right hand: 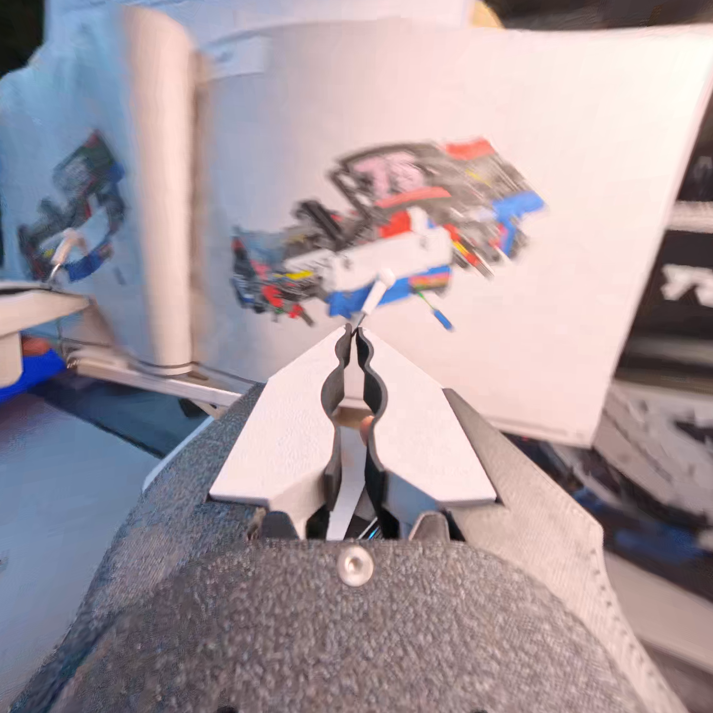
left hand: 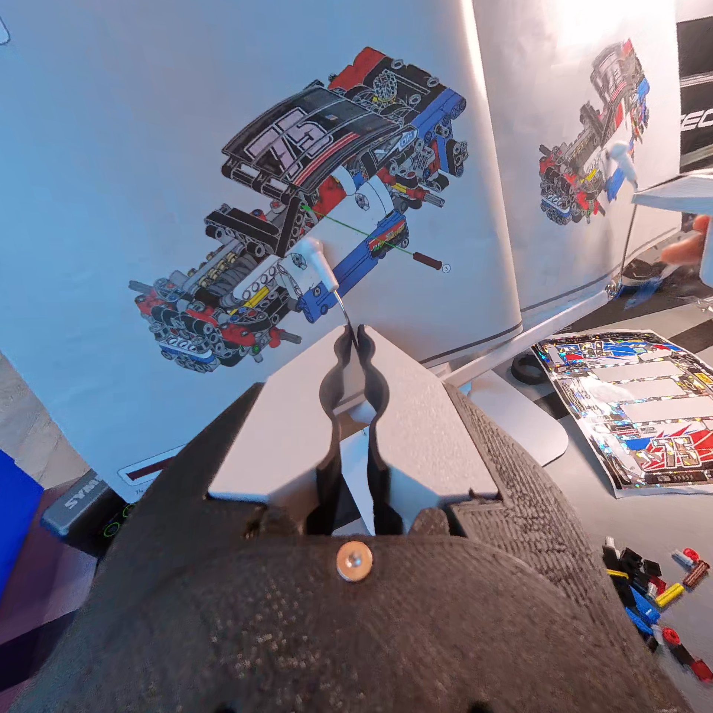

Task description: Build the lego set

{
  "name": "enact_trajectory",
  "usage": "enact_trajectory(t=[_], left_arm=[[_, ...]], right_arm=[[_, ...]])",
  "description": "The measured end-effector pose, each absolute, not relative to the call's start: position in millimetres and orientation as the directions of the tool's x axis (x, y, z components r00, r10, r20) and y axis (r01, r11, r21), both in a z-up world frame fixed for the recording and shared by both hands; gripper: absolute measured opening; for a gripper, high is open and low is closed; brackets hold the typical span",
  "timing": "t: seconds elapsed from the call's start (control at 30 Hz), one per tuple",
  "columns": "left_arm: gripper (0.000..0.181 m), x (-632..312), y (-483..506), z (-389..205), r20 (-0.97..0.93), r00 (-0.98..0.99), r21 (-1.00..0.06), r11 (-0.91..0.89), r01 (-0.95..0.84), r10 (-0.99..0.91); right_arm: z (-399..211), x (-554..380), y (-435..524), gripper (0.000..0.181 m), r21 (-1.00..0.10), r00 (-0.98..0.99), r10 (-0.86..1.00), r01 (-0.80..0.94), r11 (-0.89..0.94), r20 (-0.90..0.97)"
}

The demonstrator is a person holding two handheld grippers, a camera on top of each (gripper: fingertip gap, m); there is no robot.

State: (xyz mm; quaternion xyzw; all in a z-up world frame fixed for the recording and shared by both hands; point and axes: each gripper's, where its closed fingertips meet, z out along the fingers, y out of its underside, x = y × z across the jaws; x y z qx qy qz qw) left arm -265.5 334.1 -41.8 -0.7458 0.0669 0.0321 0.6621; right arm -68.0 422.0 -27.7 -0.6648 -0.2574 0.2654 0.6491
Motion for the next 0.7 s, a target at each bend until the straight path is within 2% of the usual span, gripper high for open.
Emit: enact_trajectory(t=[0.07, 0.1, 0.13, 0.17, 0.2, 0.23, 0.27, 0.33, 0.4, 0.47, 0.53, 0.57, 0.67, 0.7], left_arm=[[0.002, -266.2, 335.4, -41.6, -0.126, 0.991, -0.985, -0.112, -0.131, -0.054], [0.002, -266.1, 336.3, -41.8, -0.125, 0.991, -0.985, -0.115, -0.13, -0.053], [0.002, -264.4, 337.1, -41.8, -0.124, 0.991, -0.985, -0.115, -0.13, -0.058], [0.001, -262.7, 337.5, -41.7, -0.13, 0.99, -0.984, -0.116, -0.136, -0.062], [0.001, -261.3, 337.5, -41.7, -0.143, 0.988, -0.982, -0.118, -0.15, -0.063], [0.001, -260.0, 337.4, -41.7, -0.16, 0.985, -0.978, -0.121, -0.167, -0.067], [0.001, -258.1, 337.4, -42.3, -0.177, 0.981, -0.974, -0.128, -0.186, -0.079], [0.0, -252.2, 338.0, -42.7, -0.197, 0.973, -0.969, -0.129, -0.212, -0.118], [0.0, -247.6, 339.7, -43.6, -0.208, 0.968, -0.966, -0.123, -0.226, -0.142], [0.0, -248.6, 341.0, -43.1, -0.202, 0.971, -0.969, -0.117, -0.217, -0.128], [0.0, -248.7, 341.1, -42.9, -0.169, 0.977, -0.978, -0.104, -0.183, -0.13], [0.0, -248.6, 340.6, -42.9, -0.158, 0.978, -0.98, -0.097, -0.171, -0.136], [0.0, -249.9, 337.5, -47.6, -0.162, 0.975, -0.978, -0.103, -0.179, -0.151], [0.0, -250.7, 336.4, -49.6, -0.17, 0.973, -0.977, -0.105, -0.187, -0.154]], right_arm=[[-60.3, -39.7, 433.2, 0.002, -0.922, 0.653, 0.65, -0.263, -0.285, -0.388], [-80.9, -34.1, 431.0, 0.002, -0.818, 0.556, 0.6, -0.361, -0.449, -0.575], [-106.3, -34.9, 422.1, 0.005, -0.693, 0.468, 0.52, -0.366, -0.622, -0.714], [-118.9, -32.2, 412.0, 0.013, -0.611, 0.396, 0.477, -0.366, -0.702, -0.785], [-122.9, -19.0, 407.4, 0.021, -0.597, 0.378, 0.469, -0.4, -0.695, -0.798], [-125.2, -1.2, 406.9, 0.033, -0.643, 0.429, 0.486, -0.411, -0.646, -0.762], [-126.0, 17.4, 410.0, 0.044, -0.733, 0.535, 0.513, -0.38, -0.564, -0.672], [-108.4, 37.4, 416.3, 0.048, -0.894, 0.689, 0.578, -0.26, -0.365, -0.437], [-82.8, 27.4, 418.9, 0.057, -0.965, 0.726, 0.643, -0.119, -0.235, -0.246], [-56.8, 4.9, 425.1, 0.071, -0.993, 0.725, 0.686, 0.017, -0.115, -0.067], [-39.5, -19.3, 439.6, 0.092, -0.992, 0.703, 0.711, 0.113, -0.062, 0.036], [-33.8, -28.7, 450.0, 0.107, -0.989, 0.696, 0.717, 0.132, -0.073, 0.04], [-33.5, -59.9, 464.2, 0.126, -0.969, 0.636, 0.771, 0.165, -0.182, -0.037], [-35.6, -66.5, 465.1, 0.125, -0.964, 0.634, 0.773, 0.19, -0.187, -0.025]])
